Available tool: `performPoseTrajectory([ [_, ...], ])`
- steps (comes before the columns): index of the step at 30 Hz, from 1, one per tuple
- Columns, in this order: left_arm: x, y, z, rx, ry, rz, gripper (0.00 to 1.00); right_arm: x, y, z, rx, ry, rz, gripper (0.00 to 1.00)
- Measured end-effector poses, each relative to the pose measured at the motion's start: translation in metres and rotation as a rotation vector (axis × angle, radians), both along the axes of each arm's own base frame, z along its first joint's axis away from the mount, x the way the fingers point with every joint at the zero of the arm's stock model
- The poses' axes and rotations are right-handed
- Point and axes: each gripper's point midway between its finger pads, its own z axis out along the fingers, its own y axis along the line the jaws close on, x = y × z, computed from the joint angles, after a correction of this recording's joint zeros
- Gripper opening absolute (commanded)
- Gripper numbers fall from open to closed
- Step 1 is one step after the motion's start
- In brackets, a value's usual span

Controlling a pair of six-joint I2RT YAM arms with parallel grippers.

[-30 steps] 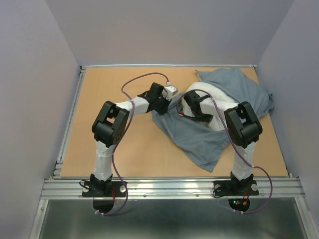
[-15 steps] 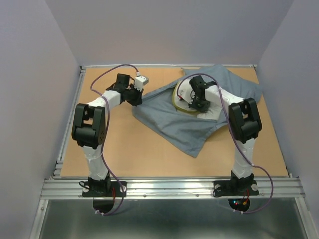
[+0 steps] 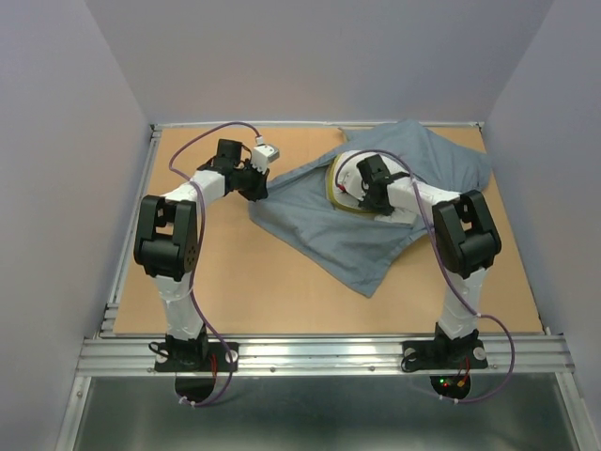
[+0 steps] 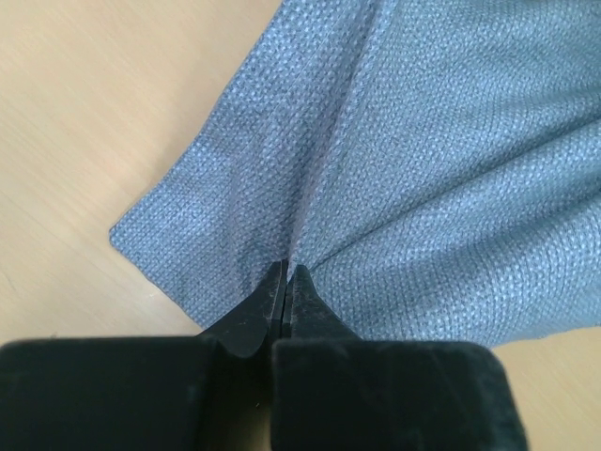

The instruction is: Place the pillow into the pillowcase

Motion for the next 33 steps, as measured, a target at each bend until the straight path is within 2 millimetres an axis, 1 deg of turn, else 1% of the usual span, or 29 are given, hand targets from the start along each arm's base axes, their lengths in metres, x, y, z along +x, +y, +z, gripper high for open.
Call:
performPoseTrajectory([
  [2,-0.001,-0.001,0.0,-0.004,0.005,-0.005,0.0,0.006,-0.006,0.001,-0.053,-0.075,0.009,0.01],
  [4,-0.001,-0.001,0.0,-0.007,0.004,-0.008,0.0,0.016,-0.01,0.005,-0.091,-0.136,0.015,0.01],
  [5,-0.001,-0.002,0.0,-0.009,0.003,-0.011,0.0,0.021,-0.012,0.007,-0.109,-0.157,0.023,0.02],
  [8,0.002,0.007,0.003,-0.027,-0.002,-0.002,0.0,0.039,-0.016,0.016,-0.174,-0.226,0.06,0.04],
  [11,0.01,0.03,0.007,-0.043,-0.009,0.04,0.0,0.054,-0.013,0.024,-0.201,-0.255,0.094,0.05],
  [14,0.015,0.053,0.014,-0.043,-0.02,0.082,0.0,0.074,-0.006,0.039,-0.203,-0.298,0.106,0.06],
  [17,0.014,0.063,0.025,-0.038,-0.051,0.086,0.0,0.086,-0.003,0.043,-0.2,-0.331,0.096,0.04],
  [19,0.009,0.061,0.03,-0.042,-0.063,0.067,0.0,0.083,-0.006,0.035,-0.214,-0.321,0.089,0.04],
  [20,0.005,0.059,0.031,-0.047,-0.063,0.052,0.0,0.08,-0.008,0.027,-0.221,-0.315,0.083,0.04],
  [22,-0.002,0.057,0.028,-0.051,-0.052,0.023,0.0,0.074,-0.011,0.015,-0.234,-0.325,0.075,0.03],
  [24,-0.008,0.055,0.023,-0.053,-0.036,-0.002,0.01,0.069,-0.011,0.012,-0.245,-0.345,0.064,0.03],
  [25,-0.013,0.052,0.021,-0.062,-0.031,-0.031,0.04,0.067,-0.01,0.012,-0.25,-0.35,0.059,0.03],
  [27,-0.018,0.049,0.021,-0.067,-0.031,-0.061,0.17,0.06,-0.007,0.008,-0.243,-0.343,0.038,0.02],
  [29,-0.022,0.046,0.022,-0.076,-0.04,-0.099,0.27,0.056,-0.005,0.008,-0.242,-0.328,0.024,0.02],
  [30,-0.024,0.048,0.025,-0.065,-0.048,-0.113,0.37,0.053,-0.004,0.007,-0.241,-0.321,0.013,0.02],
  [32,-0.026,0.055,0.03,-0.045,-0.064,-0.117,0.43,0.045,-0.01,0.005,-0.262,-0.296,-0.014,0.01],
  [33,-0.026,0.059,0.034,-0.036,-0.077,-0.12,0.49,0.042,-0.012,0.004,-0.27,-0.287,-0.023,0.01],
])
